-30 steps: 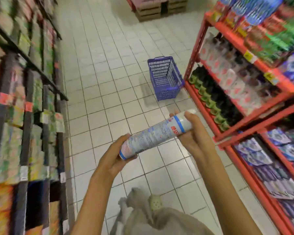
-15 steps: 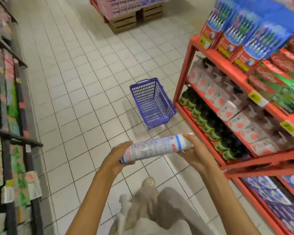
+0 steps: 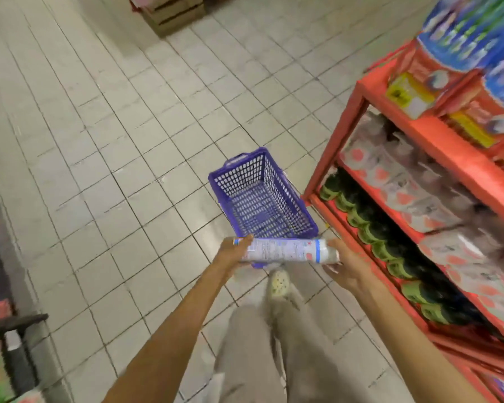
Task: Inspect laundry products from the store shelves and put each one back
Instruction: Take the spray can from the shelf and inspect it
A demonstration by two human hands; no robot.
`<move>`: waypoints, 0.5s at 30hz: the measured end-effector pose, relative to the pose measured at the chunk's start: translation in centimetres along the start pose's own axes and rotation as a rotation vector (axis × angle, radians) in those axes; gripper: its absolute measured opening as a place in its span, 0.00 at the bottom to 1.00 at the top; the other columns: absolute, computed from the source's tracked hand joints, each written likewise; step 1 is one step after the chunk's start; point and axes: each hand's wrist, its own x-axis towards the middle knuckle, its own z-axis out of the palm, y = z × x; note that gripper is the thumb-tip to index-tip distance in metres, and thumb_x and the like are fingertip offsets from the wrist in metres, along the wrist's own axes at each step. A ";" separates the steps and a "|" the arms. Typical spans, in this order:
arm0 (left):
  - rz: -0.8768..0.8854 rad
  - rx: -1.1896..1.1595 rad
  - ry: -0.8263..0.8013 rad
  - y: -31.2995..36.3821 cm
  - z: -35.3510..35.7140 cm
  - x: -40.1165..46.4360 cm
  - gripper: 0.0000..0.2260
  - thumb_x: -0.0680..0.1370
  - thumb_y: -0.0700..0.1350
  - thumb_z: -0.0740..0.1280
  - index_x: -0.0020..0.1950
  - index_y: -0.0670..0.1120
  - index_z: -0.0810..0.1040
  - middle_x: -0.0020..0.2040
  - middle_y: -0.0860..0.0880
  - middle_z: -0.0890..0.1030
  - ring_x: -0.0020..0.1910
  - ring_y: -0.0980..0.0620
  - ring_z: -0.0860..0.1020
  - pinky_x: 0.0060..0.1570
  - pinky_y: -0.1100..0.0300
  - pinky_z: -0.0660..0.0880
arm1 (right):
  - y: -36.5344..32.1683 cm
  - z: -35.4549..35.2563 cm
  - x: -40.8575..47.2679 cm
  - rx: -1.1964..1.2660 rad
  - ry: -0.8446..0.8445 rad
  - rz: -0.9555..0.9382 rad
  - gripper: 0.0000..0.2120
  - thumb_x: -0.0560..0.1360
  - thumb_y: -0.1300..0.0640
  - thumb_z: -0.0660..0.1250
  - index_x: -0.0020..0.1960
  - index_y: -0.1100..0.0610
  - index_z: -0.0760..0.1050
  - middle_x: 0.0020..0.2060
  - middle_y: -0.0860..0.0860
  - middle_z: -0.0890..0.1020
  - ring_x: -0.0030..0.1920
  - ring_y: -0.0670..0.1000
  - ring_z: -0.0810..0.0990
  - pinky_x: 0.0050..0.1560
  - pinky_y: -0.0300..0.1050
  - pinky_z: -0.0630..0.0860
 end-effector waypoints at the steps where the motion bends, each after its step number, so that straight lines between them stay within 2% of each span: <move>1: -0.007 0.039 0.003 0.5 0.0 3.1 0.11 0.80 0.42 0.64 0.38 0.44 0.76 0.27 0.52 0.80 0.27 0.55 0.78 0.26 0.66 0.76 | -0.4 0.8 2.4 -0.019 0.029 0.007 0.07 0.78 0.59 0.61 0.43 0.56 0.75 0.36 0.51 0.82 0.35 0.47 0.80 0.37 0.41 0.75; 2: -0.022 0.086 0.010 1.0 0.1 6.2 0.10 0.80 0.42 0.64 0.38 0.43 0.75 0.29 0.51 0.80 0.30 0.53 0.77 0.27 0.65 0.75 | -0.7 1.7 5.0 -0.041 0.061 0.012 0.06 0.78 0.59 0.62 0.44 0.56 0.75 0.39 0.52 0.80 0.37 0.48 0.78 0.37 0.40 0.73; 4: -0.047 0.165 0.048 1.2 0.0 12.8 0.08 0.80 0.44 0.65 0.45 0.41 0.77 0.40 0.43 0.80 0.34 0.51 0.76 0.32 0.61 0.75 | -0.2 3.1 10.4 -0.068 0.105 0.020 0.05 0.78 0.60 0.62 0.49 0.59 0.76 0.41 0.54 0.79 0.41 0.50 0.76 0.41 0.41 0.71; 6: -0.068 0.228 0.086 0.3 -0.1 19.8 0.12 0.80 0.46 0.64 0.57 0.38 0.77 0.53 0.37 0.80 0.46 0.44 0.79 0.46 0.56 0.77 | 0.9 4.4 16.3 -0.093 0.088 0.033 0.11 0.79 0.63 0.60 0.59 0.65 0.74 0.45 0.58 0.81 0.47 0.55 0.77 0.47 0.46 0.73; 7: -0.082 0.261 0.082 -0.4 -0.2 23.4 0.15 0.81 0.46 0.63 0.62 0.38 0.75 0.59 0.38 0.78 0.54 0.42 0.79 0.55 0.52 0.77 | 1.7 4.9 19.6 -0.094 0.084 0.036 0.12 0.79 0.64 0.59 0.61 0.67 0.72 0.44 0.58 0.82 0.48 0.57 0.77 0.49 0.48 0.73; 8: -0.086 0.290 0.077 -1.2 -0.2 27.0 0.16 0.81 0.46 0.61 0.65 0.38 0.73 0.63 0.38 0.77 0.60 0.41 0.77 0.60 0.49 0.75 | 2.4 5.4 23.1 -0.090 0.094 0.031 0.12 0.80 0.65 0.58 0.62 0.68 0.71 0.42 0.57 0.83 0.46 0.58 0.77 0.47 0.48 0.74; 9: -0.086 0.310 0.082 -2.2 -0.2 30.6 0.17 0.82 0.46 0.60 0.66 0.39 0.72 0.64 0.38 0.75 0.63 0.40 0.75 0.62 0.47 0.74 | 3.3 5.8 26.6 -0.080 0.103 0.022 0.13 0.80 0.66 0.58 0.63 0.69 0.70 0.42 0.58 0.83 0.43 0.56 0.77 0.44 0.47 0.75; 11: -0.083 0.366 0.101 -4.5 0.2 37.6 0.17 0.82 0.45 0.58 0.67 0.37 0.72 0.65 0.36 0.74 0.64 0.38 0.74 0.63 0.46 0.72 | 5.0 6.6 33.9 -0.094 0.141 0.008 0.14 0.81 0.66 0.57 0.65 0.68 0.68 0.51 0.60 0.77 0.41 0.54 0.75 0.40 0.43 0.76; 13: -0.077 0.423 0.125 -7.0 0.8 43.8 0.16 0.82 0.41 0.57 0.66 0.34 0.72 0.65 0.33 0.73 0.64 0.37 0.73 0.63 0.46 0.71 | 7.3 7.1 40.7 -0.140 0.175 0.011 0.16 0.81 0.63 0.56 0.67 0.67 0.66 0.53 0.59 0.74 0.43 0.54 0.75 0.46 0.47 0.75; 15: -0.109 0.446 0.147 -9.3 1.4 48.9 0.16 0.82 0.41 0.58 0.66 0.34 0.72 0.65 0.34 0.74 0.64 0.38 0.74 0.62 0.50 0.72 | 10.0 7.2 47.2 -0.221 0.171 0.034 0.18 0.82 0.61 0.54 0.69 0.68 0.65 0.54 0.63 0.77 0.49 0.61 0.77 0.51 0.52 0.74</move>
